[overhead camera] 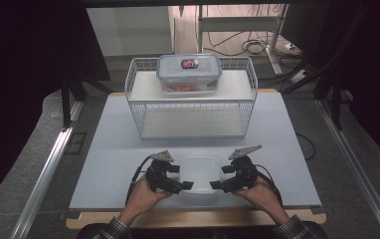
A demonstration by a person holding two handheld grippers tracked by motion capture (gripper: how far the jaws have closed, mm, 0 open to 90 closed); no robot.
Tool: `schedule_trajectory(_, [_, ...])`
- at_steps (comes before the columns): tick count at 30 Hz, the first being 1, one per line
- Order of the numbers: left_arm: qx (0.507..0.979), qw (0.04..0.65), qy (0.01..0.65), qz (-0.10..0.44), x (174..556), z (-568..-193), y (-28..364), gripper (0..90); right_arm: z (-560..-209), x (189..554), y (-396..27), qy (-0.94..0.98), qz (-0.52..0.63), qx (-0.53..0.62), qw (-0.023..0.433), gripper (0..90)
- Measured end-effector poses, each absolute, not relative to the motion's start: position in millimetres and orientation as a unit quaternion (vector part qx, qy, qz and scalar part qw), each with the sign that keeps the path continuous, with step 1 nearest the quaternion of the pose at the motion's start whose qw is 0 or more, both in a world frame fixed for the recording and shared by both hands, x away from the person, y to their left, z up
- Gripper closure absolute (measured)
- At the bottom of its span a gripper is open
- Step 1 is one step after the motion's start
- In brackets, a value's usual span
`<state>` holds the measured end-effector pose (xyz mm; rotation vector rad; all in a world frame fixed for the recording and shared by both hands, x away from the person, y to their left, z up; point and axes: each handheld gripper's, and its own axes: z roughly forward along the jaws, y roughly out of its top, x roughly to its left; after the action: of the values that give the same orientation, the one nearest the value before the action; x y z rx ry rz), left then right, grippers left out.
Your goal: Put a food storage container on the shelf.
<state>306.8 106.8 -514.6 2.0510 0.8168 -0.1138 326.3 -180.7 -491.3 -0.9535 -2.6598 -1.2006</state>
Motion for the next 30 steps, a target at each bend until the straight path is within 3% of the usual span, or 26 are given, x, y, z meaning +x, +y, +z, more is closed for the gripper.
schedule_trajectory(2, [0.833, 0.441, 0.332, -0.036, 302, -511, 106, 14.5, -491, 322, -179, -0.867, -0.388, -0.311, 0.041, 21.7])
schedule_trajectory(3, [0.834, 0.434, 0.339, -0.032, 299, -507, 108, 19.7, -486, 318, -179, -0.866, -0.384, -0.32, 0.033, 30.0])
schedule_trajectory(4, [0.834, 0.434, 0.339, -0.032, 299, -507, 108, 21.6, -486, 318, -179, -0.866, -0.384, -0.32, 0.033, 30.0])
schedule_trajectory(5, [0.829, 0.43, 0.354, -0.049, 299, -507, 111, 22.8, -482, 315, -184, -0.858, -0.394, -0.329, 0.026, 43.8])
schedule_trajectory(6, [0.829, 0.43, 0.354, -0.049, 299, -507, 111, 26.4, -482, 315, -184, -0.858, -0.394, -0.329, 0.026, 43.8])
schedule_trajectory(7, [0.82, 0.433, 0.366, -0.074, 300, -508, 115, 29.6, -478, 313, -188, -0.85, -0.403, -0.34, 0.021, 50.8])
schedule_trajectory(8, [0.82, 0.433, 0.366, -0.074, 300, -508, 115, 31.4, -478, 313, -188, -0.85, -0.403, -0.34, 0.021, 50.8])
schedule_trajectory(9, [0.818, 0.432, 0.372, -0.081, 298, -507, 118, 33.4, -477, 312, -190, -0.842, -0.41, -0.351, 0.019, 56.6])
schedule_trajectory(12, [0.816, 0.431, 0.377, -0.076, 295, -504, 120, 38.5, -475, 311, -191, -0.834, -0.414, -0.364, 0.027, 60.9])
schedule_trajectory(14, [0.81, 0.437, 0.387, -0.062, 293, -502, 121, 44.2, -474, 311, -194, -0.825, -0.425, -0.372, 0.031, 70.4])
schedule_trajectory(15, [0.802, 0.443, 0.397, -0.062, 293, -503, 122, 44.4, -474, 311, -195, -0.824, -0.426, -0.372, 0.03, 72.2])
schedule_trajectory(17, [0.79, 0.463, 0.402, -0.034, 290, -501, 127, 66.1, -474, 312, -196, -0.82, -0.429, -0.378, 0.037, 69.2])
schedule_trajectory(27, [0.772, 0.474, 0.421, -0.027, 288, -500, 131, 68.9, -479, 316, -196, -0.802, -0.437, -0.403, 0.058, 72.1])
schedule_trajectory(30, [0.764, 0.481, 0.429, -0.026, 287, -500, 133, 78.7, -478, 315, -196, -0.798, -0.439, -0.41, 0.055, 76.6])
